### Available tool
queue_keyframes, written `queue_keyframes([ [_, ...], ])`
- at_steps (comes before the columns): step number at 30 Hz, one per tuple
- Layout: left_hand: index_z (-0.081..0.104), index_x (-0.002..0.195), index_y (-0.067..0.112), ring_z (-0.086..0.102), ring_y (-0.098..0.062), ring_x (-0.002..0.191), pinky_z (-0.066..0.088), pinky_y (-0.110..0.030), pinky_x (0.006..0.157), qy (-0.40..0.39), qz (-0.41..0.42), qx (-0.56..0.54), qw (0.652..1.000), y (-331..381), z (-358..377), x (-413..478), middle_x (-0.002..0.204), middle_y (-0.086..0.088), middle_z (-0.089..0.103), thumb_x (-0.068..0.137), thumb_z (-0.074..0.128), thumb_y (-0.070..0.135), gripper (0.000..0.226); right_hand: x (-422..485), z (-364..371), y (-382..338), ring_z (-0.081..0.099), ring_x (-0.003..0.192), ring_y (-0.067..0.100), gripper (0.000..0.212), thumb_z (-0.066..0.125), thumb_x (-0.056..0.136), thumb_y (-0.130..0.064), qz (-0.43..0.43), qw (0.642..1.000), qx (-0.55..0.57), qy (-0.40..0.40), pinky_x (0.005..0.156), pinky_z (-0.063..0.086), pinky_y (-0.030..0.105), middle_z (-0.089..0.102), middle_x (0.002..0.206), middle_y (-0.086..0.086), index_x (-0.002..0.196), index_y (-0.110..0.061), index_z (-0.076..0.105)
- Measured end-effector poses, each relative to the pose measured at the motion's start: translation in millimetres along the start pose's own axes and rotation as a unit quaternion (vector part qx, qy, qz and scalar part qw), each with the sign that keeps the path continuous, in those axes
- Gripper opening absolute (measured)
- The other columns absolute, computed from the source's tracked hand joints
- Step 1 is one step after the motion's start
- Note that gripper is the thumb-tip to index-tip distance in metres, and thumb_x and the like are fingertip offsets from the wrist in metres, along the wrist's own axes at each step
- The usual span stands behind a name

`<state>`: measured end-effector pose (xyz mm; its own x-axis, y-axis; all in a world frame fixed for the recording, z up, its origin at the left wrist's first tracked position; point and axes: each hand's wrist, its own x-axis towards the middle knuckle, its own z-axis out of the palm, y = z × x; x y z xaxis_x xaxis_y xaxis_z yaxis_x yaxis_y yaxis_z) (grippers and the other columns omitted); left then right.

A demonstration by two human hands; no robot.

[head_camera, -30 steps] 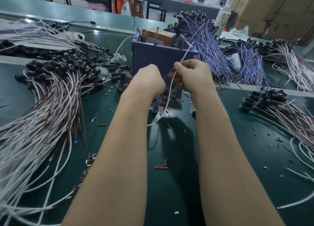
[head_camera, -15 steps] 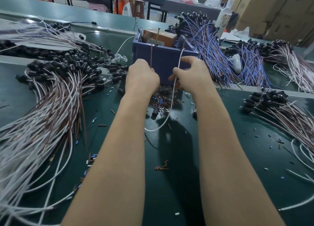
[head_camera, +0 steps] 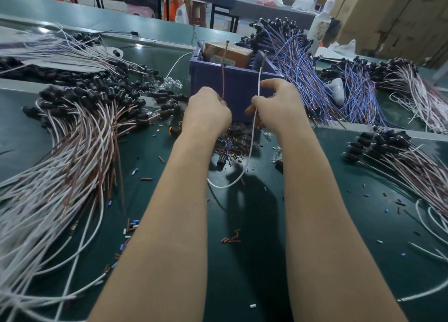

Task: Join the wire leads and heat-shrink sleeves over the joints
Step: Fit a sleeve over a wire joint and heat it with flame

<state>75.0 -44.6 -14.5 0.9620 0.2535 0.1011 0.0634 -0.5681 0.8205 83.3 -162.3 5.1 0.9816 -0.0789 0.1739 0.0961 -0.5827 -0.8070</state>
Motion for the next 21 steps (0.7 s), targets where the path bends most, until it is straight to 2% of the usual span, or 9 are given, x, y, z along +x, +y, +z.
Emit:
queue_keyframes([
  [4,0.064,0.107,0.003,0.061,-0.027,0.105,0.048,-0.038,0.095,-0.003,0.004,0.007,1.000,0.9,-0.3,-0.3,0.103,-0.015,0.069,0.096,0.044,0.016,0.026,1.1,-0.4,1.1,0.064,0.078,0.018,0.043,0.050,0.083,-0.003,0.007,1.000,0.003,0.011,0.087,0.053,0.044,0.072,0.084,0.004,0.125,-0.013,0.051],
  [7,0.064,0.109,0.004,0.061,-0.028,0.106,0.048,-0.038,0.095,-0.004,0.002,0.011,1.000,0.5,0.0,0.5,0.104,-0.015,0.069,0.096,0.044,0.017,0.027,2.0,-1.4,1.7,0.061,0.069,0.015,0.039,0.048,0.083,-0.005,0.008,1.000,0.005,0.019,0.085,0.054,0.042,0.068,0.067,-0.001,0.120,-0.011,0.054],
  [9,0.064,0.109,0.004,0.061,-0.028,0.107,0.048,-0.039,0.096,-0.005,0.000,0.010,1.000,-0.1,0.6,1.2,0.105,-0.016,0.069,0.096,0.044,0.018,0.027,2.6,-2.3,1.6,0.062,0.071,0.017,0.040,0.048,0.082,-0.006,0.009,1.000,0.007,0.029,0.085,0.055,0.042,0.066,0.064,-0.001,0.121,-0.010,0.054],
  [11,0.064,0.108,0.004,0.061,-0.027,0.107,0.048,-0.039,0.096,-0.005,0.000,0.009,1.000,-0.2,0.9,1.5,0.104,-0.016,0.069,0.096,0.044,0.017,0.027,2.4,-2.4,1.3,0.065,0.079,0.020,0.043,0.049,0.082,-0.005,0.007,0.999,0.008,0.036,0.086,0.054,0.041,0.068,0.071,0.001,0.124,-0.009,0.053],
  [12,0.064,0.108,0.004,0.061,-0.027,0.106,0.048,-0.039,0.096,-0.005,0.000,0.009,1.000,-0.4,1.0,1.4,0.104,-0.016,0.069,0.096,0.044,0.017,0.026,1.7,-1.8,1.6,0.065,0.076,0.018,0.043,0.049,0.083,-0.004,0.003,0.999,0.009,0.034,0.085,0.054,0.039,0.069,0.075,0.003,0.126,-0.009,0.052],
  [15,0.064,0.108,0.003,0.061,-0.028,0.105,0.048,-0.039,0.095,-0.006,0.003,0.007,1.000,-1.0,1.1,1.4,0.103,-0.016,0.069,0.096,0.044,0.017,0.026,-0.4,0.5,2.1,0.056,0.054,0.002,0.039,0.048,0.088,-0.005,-0.017,1.000,0.005,0.023,0.073,0.053,0.030,0.070,0.085,0.005,0.126,-0.011,0.052],
  [18,0.063,0.108,0.003,0.061,-0.028,0.105,0.048,-0.039,0.095,-0.008,0.008,0.013,1.000,-0.9,0.7,1.2,0.103,-0.016,0.069,0.096,0.044,0.017,0.026,0.4,1.8,3.4,0.052,0.044,-0.004,0.039,0.047,0.089,-0.005,-0.029,0.999,-0.002,0.023,0.070,0.053,0.026,0.071,0.096,0.009,0.127,-0.012,0.052],
  [21,0.063,0.109,0.002,0.061,-0.027,0.105,0.048,-0.038,0.095,-0.006,0.014,0.017,1.000,-0.6,1.0,1.4,0.104,-0.016,0.069,0.096,0.044,0.016,0.027,-0.2,1.6,3.4,0.054,0.050,-0.001,0.039,0.047,0.090,-0.005,-0.025,0.999,0.004,0.022,0.074,0.055,0.029,0.070,0.097,0.010,0.128,-0.012,0.051],
])
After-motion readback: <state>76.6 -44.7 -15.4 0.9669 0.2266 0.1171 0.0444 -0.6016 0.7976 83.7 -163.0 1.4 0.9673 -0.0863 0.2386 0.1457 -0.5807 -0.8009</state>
